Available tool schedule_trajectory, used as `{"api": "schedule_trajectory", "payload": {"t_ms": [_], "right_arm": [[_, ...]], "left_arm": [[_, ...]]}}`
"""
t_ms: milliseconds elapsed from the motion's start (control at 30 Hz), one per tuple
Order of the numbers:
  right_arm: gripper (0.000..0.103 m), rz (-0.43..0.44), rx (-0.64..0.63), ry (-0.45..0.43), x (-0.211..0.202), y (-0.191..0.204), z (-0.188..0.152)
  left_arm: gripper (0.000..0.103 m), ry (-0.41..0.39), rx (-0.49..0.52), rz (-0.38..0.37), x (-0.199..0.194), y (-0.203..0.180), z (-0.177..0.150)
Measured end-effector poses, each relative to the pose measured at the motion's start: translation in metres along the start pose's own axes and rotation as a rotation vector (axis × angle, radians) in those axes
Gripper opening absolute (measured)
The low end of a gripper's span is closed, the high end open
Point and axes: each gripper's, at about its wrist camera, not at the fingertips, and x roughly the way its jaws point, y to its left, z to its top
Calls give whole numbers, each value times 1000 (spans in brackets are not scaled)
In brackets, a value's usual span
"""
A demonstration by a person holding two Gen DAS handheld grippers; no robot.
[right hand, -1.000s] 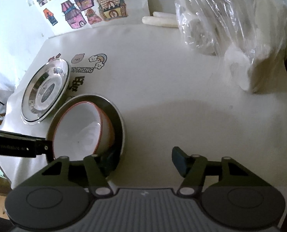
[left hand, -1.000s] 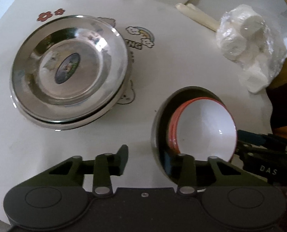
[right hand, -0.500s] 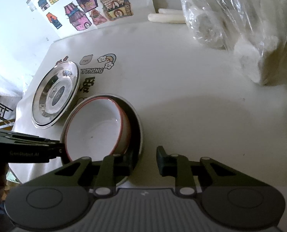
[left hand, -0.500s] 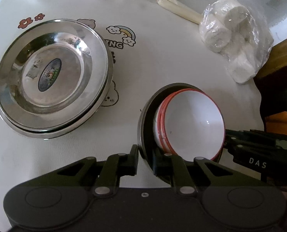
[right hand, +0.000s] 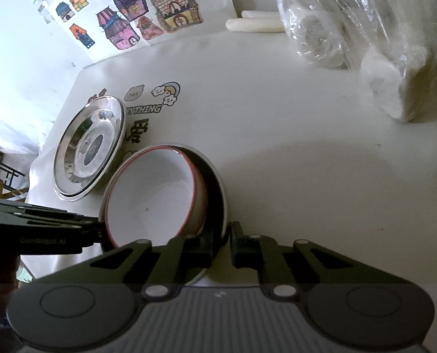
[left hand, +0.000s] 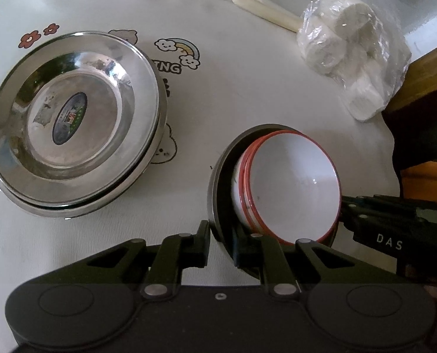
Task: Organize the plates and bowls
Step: 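Lift the steel bowl with nested white bowls toward the stacked steel plates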
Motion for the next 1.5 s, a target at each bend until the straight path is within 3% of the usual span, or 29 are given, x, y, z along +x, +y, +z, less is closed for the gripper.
{"api": "schedule_trajectory", "payload": {"t_ms": [1500], "right_arm": [[13,-22,25,-61,-9,14,-3]], "left_arm": [[14,-56,82,3,-15,-1,9]]}}
